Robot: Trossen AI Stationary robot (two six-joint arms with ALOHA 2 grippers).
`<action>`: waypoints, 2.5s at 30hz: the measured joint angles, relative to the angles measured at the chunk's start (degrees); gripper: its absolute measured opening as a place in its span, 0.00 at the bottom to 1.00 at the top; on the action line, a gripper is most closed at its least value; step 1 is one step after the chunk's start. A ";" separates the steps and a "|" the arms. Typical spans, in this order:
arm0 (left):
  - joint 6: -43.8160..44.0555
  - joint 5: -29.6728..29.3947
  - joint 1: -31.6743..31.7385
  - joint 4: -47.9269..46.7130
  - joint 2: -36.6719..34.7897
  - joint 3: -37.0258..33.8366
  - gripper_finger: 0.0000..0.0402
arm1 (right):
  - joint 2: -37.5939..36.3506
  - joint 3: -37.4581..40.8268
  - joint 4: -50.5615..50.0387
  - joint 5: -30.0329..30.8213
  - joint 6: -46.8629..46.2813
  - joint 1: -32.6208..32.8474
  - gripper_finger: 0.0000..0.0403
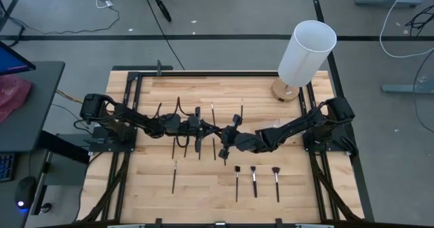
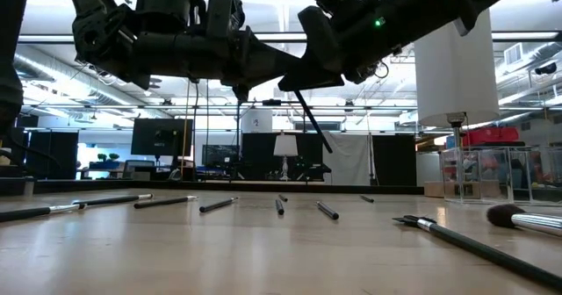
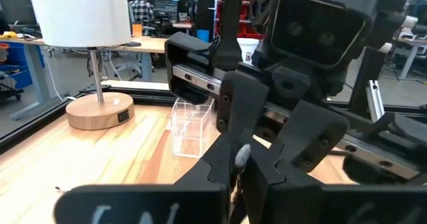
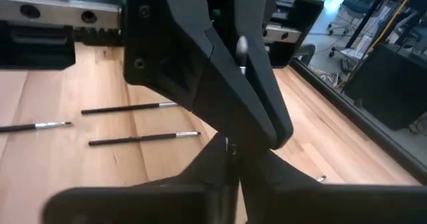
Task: Put items in baskets/containers
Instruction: Put the black eyeshadow brush into the transparent organizer
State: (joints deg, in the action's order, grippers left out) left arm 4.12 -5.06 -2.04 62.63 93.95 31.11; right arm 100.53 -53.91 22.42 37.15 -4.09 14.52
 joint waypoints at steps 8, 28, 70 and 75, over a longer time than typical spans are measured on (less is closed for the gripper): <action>-0.75 0.11 0.00 0.56 -1.20 0.01 0.23 | -0.05 6.25 2.84 6.06 -9.49 1.06 0.05; -0.30 -0.26 -0.12 -8.94 -3.23 -0.02 0.40 | -36.55 23.34 -8.79 30.18 -12.87 11.06 0.04; -0.85 -0.31 0.00 -10.84 -3.19 -0.02 0.39 | -38.92 31.19 -43.33 11.64 -48.50 0.39 0.05; -0.83 -0.31 0.00 -10.84 -3.19 -0.02 0.39 | -37.94 31.21 -42.74 11.28 -48.41 0.39 0.05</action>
State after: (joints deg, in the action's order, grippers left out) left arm 3.29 -5.37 -2.04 51.79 90.76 31.09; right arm 62.59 -22.71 -20.32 48.42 -52.50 14.92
